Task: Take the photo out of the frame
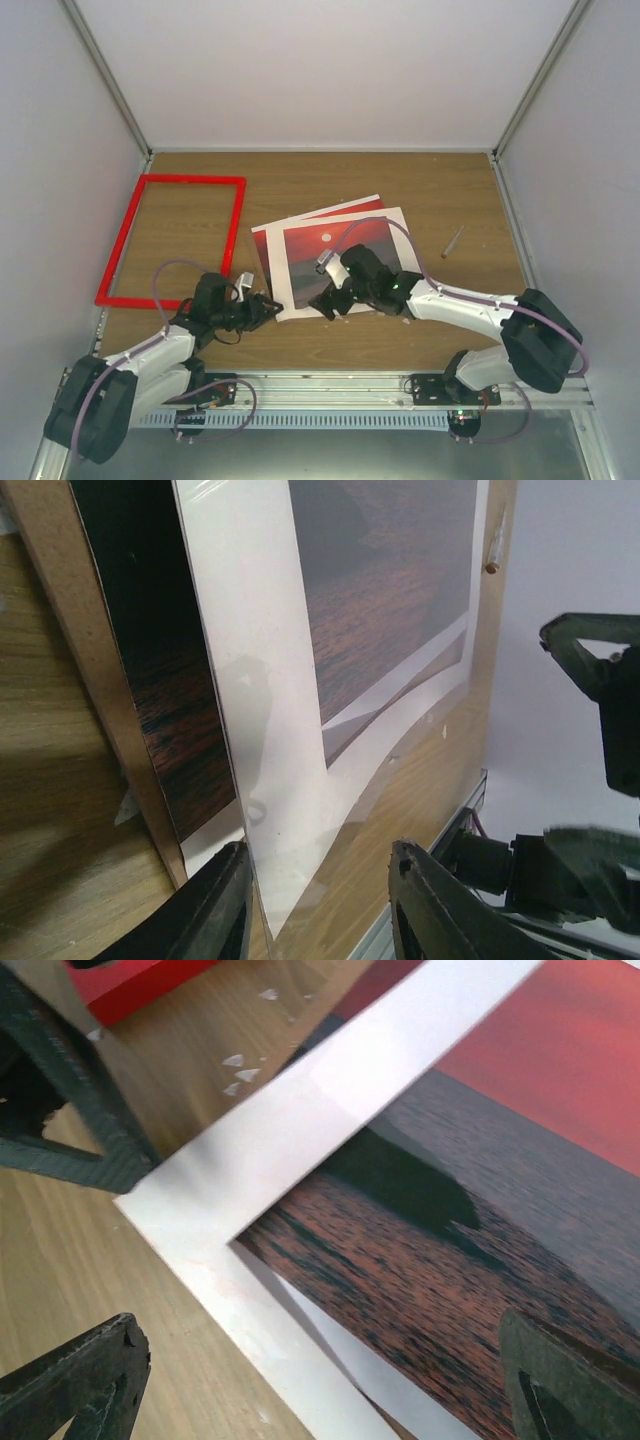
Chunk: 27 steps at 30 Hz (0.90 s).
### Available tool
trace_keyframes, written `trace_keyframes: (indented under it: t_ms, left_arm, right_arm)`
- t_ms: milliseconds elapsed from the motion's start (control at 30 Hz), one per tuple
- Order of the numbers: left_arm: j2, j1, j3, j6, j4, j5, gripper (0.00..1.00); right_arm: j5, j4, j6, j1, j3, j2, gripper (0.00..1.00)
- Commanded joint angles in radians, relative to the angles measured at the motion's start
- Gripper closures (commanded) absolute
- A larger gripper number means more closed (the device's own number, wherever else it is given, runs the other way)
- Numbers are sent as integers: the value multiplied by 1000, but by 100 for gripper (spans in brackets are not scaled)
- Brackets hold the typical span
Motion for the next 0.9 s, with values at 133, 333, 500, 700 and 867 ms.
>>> trace_keyframes:
  t_ms: [133, 333, 500, 700, 867]
  left_arm:
    - [101, -33, 8, -26, 163, 2, 65]
    - [173, -45, 31, -28, 198, -2, 81]
    - [204, -57, 41, -37, 229, -1, 92]
    - [220, -75, 54, -52, 245, 2, 99]
    - [188, -92, 63, -73, 226, -15, 100]
  right_arm:
    - [167, 69, -161, 162, -1, 41, 6]
    - [317, 69, -226, 257, 16, 116, 8]
    - [391, 96, -244, 304, 18, 162, 9]
    - [505, 133, -271, 348, 22, 192, 10]
    - [567, 187, -279, 367, 12, 199, 12]
